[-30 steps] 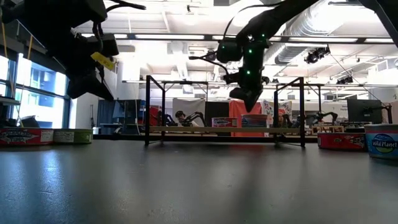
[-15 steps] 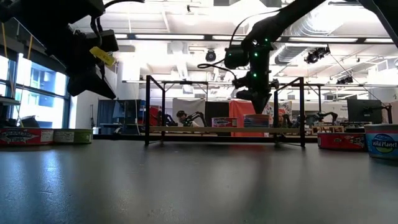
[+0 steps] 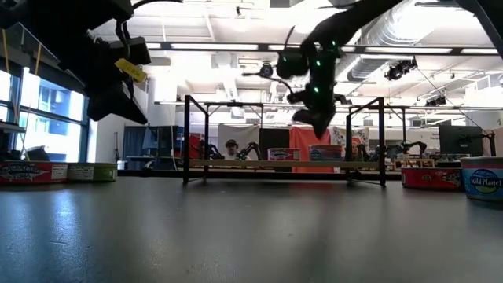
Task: Stack canned seafood by type on shelf
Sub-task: Put the green tuna can on the shelf
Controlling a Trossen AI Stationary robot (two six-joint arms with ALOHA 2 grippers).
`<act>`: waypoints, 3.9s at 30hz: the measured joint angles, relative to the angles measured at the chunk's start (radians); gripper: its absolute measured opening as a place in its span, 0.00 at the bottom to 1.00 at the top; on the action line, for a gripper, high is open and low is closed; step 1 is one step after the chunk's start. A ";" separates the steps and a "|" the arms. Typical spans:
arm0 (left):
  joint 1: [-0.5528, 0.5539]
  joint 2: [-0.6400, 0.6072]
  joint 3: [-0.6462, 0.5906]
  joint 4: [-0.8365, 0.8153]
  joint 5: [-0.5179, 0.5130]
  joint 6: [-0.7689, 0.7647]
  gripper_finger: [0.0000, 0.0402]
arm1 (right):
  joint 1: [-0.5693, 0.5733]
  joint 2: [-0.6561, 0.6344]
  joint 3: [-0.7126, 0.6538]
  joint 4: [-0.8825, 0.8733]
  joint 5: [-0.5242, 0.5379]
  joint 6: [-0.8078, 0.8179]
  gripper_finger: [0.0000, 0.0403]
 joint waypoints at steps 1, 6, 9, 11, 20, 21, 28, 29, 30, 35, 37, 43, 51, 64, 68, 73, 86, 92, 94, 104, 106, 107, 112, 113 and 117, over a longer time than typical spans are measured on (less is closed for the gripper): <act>0.000 0.000 0.000 0.000 -0.003 0.000 0.03 | 0.017 -0.001 0.016 -0.005 -0.001 0.017 0.00; 0.004 0.000 0.000 0.011 -0.007 0.018 0.03 | 0.144 -0.004 0.071 -0.022 -0.052 0.059 0.00; 0.003 0.000 0.000 0.015 -0.007 0.012 0.03 | 0.249 -0.005 0.043 -0.023 -0.123 -0.055 0.00; 0.003 0.000 0.000 0.025 -0.007 0.010 0.03 | 0.316 -0.012 -0.011 -0.065 -0.234 -0.125 0.00; 0.000 0.002 0.000 0.098 0.014 0.044 0.03 | 0.640 -0.197 -0.302 -0.112 -0.486 0.395 0.00; 0.000 0.002 0.000 0.110 0.014 0.053 0.03 | 0.686 -0.225 -0.329 -0.103 -0.486 0.481 0.00; 0.000 0.002 0.000 0.174 0.024 0.060 0.03 | 1.006 -0.350 -0.495 0.005 -0.443 1.128 0.00; 0.000 0.002 0.000 0.176 0.028 0.060 0.03 | 1.047 -0.356 -0.508 0.005 -0.449 1.204 0.00; 0.000 0.002 0.000 0.175 0.032 0.060 0.03 | 1.083 -0.358 -0.520 0.003 -0.454 1.272 0.00; -0.014 0.008 0.000 0.178 0.078 0.047 0.03 | 1.200 -0.358 -0.546 0.000 -0.541 1.488 0.00; -0.024 0.013 0.000 0.195 0.090 0.034 0.03 | 1.231 -0.358 -0.546 0.001 -0.593 1.538 0.00; -0.068 0.029 0.000 0.251 0.112 -0.009 0.03 | 1.319 -0.358 -0.546 0.029 -0.641 1.634 0.00; -0.114 0.098 0.000 0.423 0.119 0.045 0.03 | 1.480 -0.300 -0.543 0.152 -0.573 1.852 0.00; -0.192 0.249 0.000 0.655 0.247 0.076 0.03 | 1.366 -0.204 -0.538 0.276 -0.587 1.694 0.00; -0.215 0.269 0.000 0.732 0.248 0.130 0.03 | 1.259 -0.195 -0.539 0.307 -0.547 1.548 0.00; -0.236 0.263 0.000 0.787 0.268 0.189 0.03 | 1.116 -0.166 -0.539 0.412 -0.493 1.323 0.00; -0.288 0.261 0.000 0.776 0.271 0.183 0.03 | 0.854 -0.078 -0.553 1.004 -0.086 0.480 0.00; -0.256 0.263 0.002 0.828 0.271 0.237 0.03 | 0.861 -0.090 -0.549 1.154 -0.067 0.320 0.00; -0.220 0.264 0.001 0.832 0.283 0.237 0.05 | 0.886 -0.093 -0.548 1.143 -0.047 0.303 0.00; -0.053 0.356 0.002 0.970 0.576 0.696 0.31 | 0.979 -0.087 -0.604 1.084 0.097 0.381 0.00; -0.033 0.423 0.002 1.056 0.579 0.798 0.34 | 0.992 -0.087 -0.620 1.089 0.134 0.425 0.00; -0.025 0.454 0.001 1.100 0.571 0.844 0.35 | 0.997 -0.087 -0.629 1.092 0.146 0.446 0.00; 0.015 0.574 0.020 1.214 0.511 0.926 0.37 | 1.011 -0.087 -0.659 1.093 0.187 0.493 0.00; 0.025 0.592 0.030 1.210 0.513 0.920 0.37 | 1.011 -0.087 -0.661 1.093 0.187 0.496 0.00; 0.059 0.655 0.061 1.208 0.525 0.908 0.36 | 1.008 -0.087 -0.663 1.094 0.187 0.501 0.00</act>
